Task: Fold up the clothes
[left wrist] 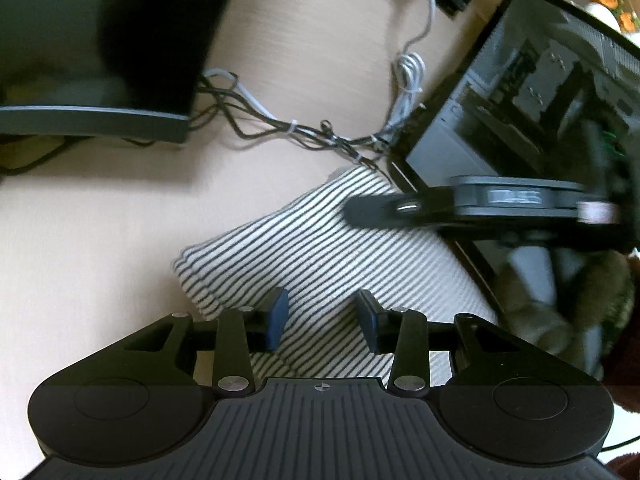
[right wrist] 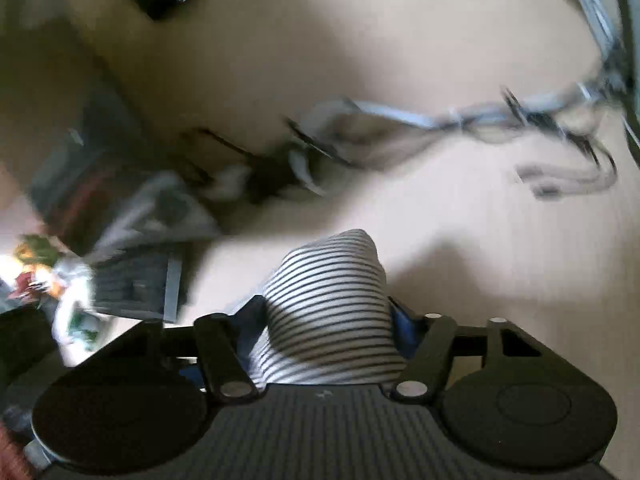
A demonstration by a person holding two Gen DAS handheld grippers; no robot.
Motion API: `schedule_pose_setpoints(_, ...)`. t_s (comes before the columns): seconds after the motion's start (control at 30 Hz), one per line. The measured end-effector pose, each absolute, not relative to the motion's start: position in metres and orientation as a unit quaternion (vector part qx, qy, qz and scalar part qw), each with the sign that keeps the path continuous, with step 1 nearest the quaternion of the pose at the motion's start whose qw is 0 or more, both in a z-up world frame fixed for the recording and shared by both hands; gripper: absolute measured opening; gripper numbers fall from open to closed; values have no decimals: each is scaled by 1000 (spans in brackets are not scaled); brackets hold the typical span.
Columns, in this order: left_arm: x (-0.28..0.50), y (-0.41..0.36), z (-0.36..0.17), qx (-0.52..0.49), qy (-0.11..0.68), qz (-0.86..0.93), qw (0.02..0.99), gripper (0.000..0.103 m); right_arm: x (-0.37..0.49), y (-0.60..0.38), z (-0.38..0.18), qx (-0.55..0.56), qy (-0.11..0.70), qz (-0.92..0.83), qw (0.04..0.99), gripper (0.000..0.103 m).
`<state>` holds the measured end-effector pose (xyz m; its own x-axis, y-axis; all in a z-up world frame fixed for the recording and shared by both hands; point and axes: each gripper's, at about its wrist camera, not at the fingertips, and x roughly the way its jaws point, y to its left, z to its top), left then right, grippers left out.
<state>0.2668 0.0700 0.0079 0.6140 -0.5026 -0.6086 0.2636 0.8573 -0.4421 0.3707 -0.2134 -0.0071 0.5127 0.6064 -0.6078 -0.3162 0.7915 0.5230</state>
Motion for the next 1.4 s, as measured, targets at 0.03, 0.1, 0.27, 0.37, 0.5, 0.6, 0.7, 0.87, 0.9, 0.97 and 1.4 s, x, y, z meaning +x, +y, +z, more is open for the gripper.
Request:
schedule_pose_setpoints(0.03, 268, 71, 7, -163, 381, -217, 884, 42, 369, -215, -6, 175, 412, 272, 852, 60)
schedule_pose_setpoints(0.1, 271, 70, 4, -172, 379, -223, 881, 38, 371, -218, -18, 156, 428, 247, 855, 60)
schedule_pose_setpoints(0.27, 272, 66, 7, -189, 381, -202, 882, 34, 359, -225, -29, 82, 430, 195, 878, 65)
schedule_pose_setpoints(0.37, 254, 64, 23, -191, 380, -157, 891, 49, 330, -217, -5, 18, 394, 195, 898, 73)
schedule_pose_setpoints(0.5, 222, 55, 32, -185, 385, -136, 894, 67, 274, -205, 16, -59, 345, 247, 904, 94)
schedule_pose_setpoints(0.6, 210, 45, 19, -191, 411, -151, 879, 62, 252, -194, 3, -114, 353, 264, 890, 101)
schedule_pose_setpoints(0.7, 207, 41, 4, -202, 430, -156, 866, 51, 244, -187, -22, -155, 378, 259, 875, 103)
schedule_pose_setpoints(0.87, 205, 39, -6, -221, 440, -164, 855, 50, 259, -200, -31, -75, 412, 280, 864, 103)
schedule_pose_setpoints(0.9, 205, 40, -7, -220, 441, -161, 855, 49, 263, -203, -32, -55, 421, 284, 860, 103)
schedule_pose_setpoints(0.97, 205, 42, -8, -217, 441, -154, 857, 47, 271, -208, -38, -10, 449, 285, 847, 103)
schedule_pose_setpoints(1.4, 212, 32, 30, -115, 402, -121, 900, 44, 274, -201, -49, -8, 455, 303, 838, 103)
